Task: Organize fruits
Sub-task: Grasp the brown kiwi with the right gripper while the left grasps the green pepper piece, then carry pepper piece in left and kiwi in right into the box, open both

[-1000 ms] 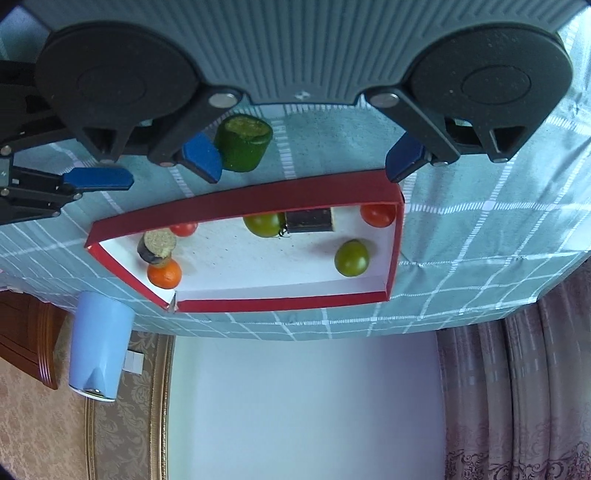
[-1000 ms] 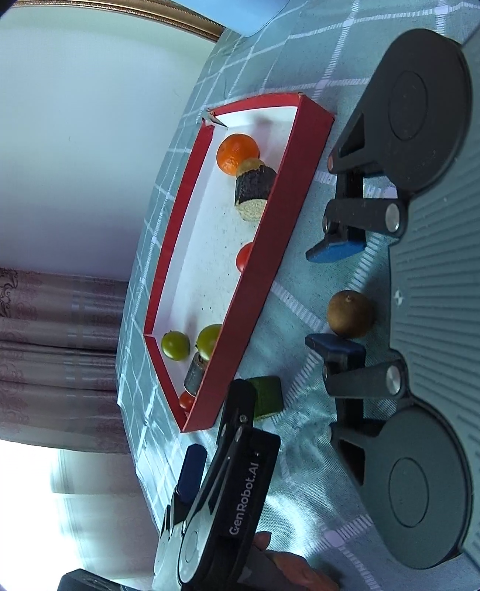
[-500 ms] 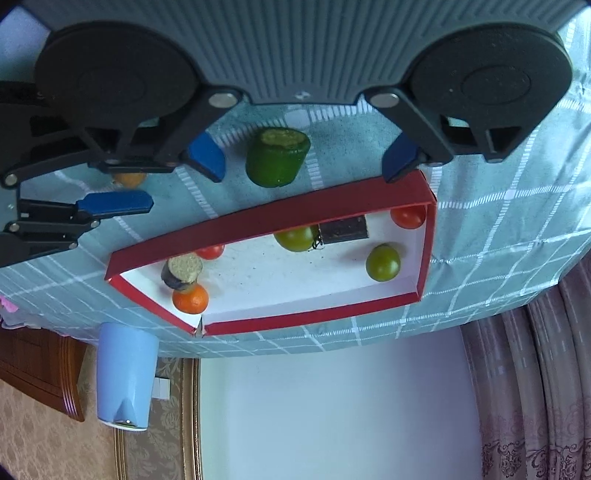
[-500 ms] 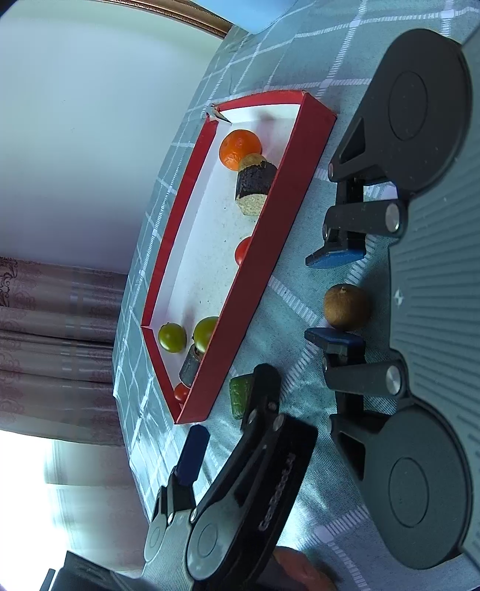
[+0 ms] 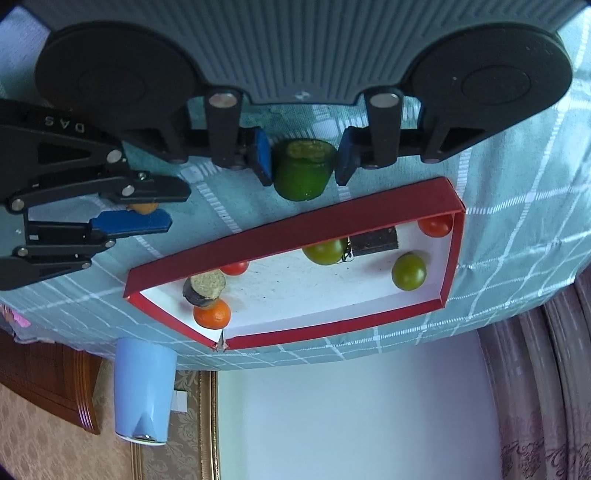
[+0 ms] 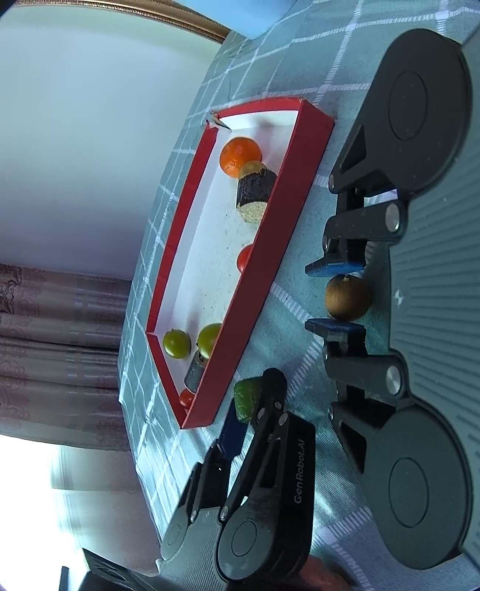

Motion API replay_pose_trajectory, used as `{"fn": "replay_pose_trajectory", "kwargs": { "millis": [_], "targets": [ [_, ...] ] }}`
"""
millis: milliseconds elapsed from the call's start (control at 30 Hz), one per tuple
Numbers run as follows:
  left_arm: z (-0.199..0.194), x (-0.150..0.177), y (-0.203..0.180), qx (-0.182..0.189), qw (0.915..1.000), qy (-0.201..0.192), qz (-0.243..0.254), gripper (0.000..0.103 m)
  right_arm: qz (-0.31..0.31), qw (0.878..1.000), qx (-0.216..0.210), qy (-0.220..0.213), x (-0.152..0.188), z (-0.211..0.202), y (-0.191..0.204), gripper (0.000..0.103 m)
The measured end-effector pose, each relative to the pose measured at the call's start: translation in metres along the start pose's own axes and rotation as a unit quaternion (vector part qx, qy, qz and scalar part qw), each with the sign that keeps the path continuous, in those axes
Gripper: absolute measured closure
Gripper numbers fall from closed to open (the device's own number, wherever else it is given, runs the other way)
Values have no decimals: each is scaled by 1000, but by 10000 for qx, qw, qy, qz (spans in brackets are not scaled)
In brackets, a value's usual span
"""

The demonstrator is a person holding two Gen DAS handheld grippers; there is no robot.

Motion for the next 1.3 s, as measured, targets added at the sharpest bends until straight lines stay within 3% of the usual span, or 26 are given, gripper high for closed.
{"fn": "replay_pose_trajectory", "kwargs": {
  "millis": [367, 667, 967, 1300],
  "targets": [
    [-12, -8, -4, -179, 9997, -154, -116, 71, 262, 9987, 140, -425, -12, -16, -9, 79],
    [-26, -47, -8, -312, 9978, -584, -45, 71, 356, 9945, 583, -796, -52, -15, -35, 79],
    [27, -83, 17, -764, 9947, -396, -570, 71, 521, 9923, 1005, -508, -74, 35, -69, 79],
    [72, -82, 31, -1105, 9914, 10, -700, 71, 567, 9934, 996, -67, -74, 78, -74, 79]
  ]
}}
Point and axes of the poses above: each gripper's, at about its wrist camera, not at the fingertips, and z roughly the way its jaws point, y to its left, x to its underside, the point moved 7 cm from there along z, roughly the way its jaws point, and after that the axes turned 5 degrees about -x, right-handed, at the moved point
